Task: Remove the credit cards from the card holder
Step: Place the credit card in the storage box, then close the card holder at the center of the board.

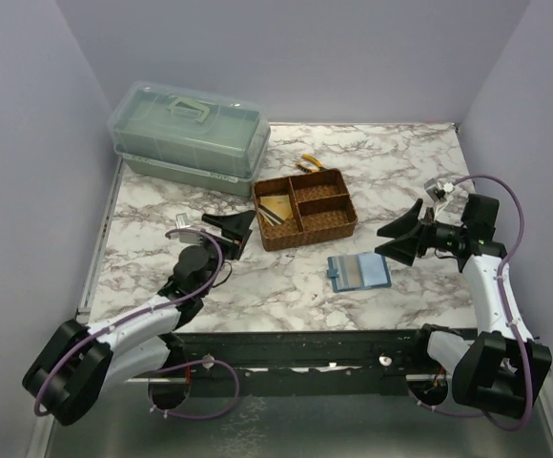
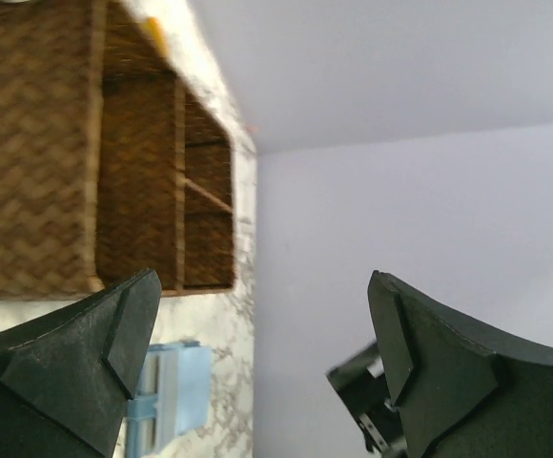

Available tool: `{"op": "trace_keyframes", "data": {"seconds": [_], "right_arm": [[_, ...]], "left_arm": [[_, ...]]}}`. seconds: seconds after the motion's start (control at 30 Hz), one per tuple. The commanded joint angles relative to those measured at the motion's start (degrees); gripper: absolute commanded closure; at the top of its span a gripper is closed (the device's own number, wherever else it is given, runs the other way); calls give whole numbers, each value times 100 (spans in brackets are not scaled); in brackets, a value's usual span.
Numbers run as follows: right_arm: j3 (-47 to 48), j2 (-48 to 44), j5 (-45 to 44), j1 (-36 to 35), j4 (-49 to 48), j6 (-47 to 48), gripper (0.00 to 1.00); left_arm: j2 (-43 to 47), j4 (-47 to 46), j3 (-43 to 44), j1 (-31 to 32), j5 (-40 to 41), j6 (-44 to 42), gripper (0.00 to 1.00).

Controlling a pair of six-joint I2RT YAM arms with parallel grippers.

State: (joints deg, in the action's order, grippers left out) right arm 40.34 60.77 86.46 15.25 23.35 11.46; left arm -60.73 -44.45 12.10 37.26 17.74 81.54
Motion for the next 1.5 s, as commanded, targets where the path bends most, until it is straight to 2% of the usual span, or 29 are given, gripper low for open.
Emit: {"op": "trace_keyframes", "data": {"seconds": [0.0,0.13,0.27,0.43,0.57,0.87,1.13,1.47], "right_arm": [[166,-201,-56,83,353,557,5],[249,-244,-286,106,621,999,4],[350,-210,-453,159,958,1494,2],[475,-29,-405,323,1391,2048,1],[511,132,-279,519,1596,2331,1],[501,189,-337,638,1648,2499,1],[443,58,-461,644,1270,1966,1],[359,-227,-575,639,962,1495,1]], "left_arm": [[936,650,190,-371,-1408,-849,1],[1577,1268,181,-623,-1906,-1433,1],[2013,2697,599,-773,-2091,-2072,1],[1932,4312,1314,-851,-2092,-2840,1],[1606,5110,1708,-860,-1833,-3209,1],[1149,5542,2118,-911,-1983,-3303,1],[1617,5592,2080,-965,-2291,-3029,1],[2004,6268,2644,-978,-2162,-3296,1]]}}
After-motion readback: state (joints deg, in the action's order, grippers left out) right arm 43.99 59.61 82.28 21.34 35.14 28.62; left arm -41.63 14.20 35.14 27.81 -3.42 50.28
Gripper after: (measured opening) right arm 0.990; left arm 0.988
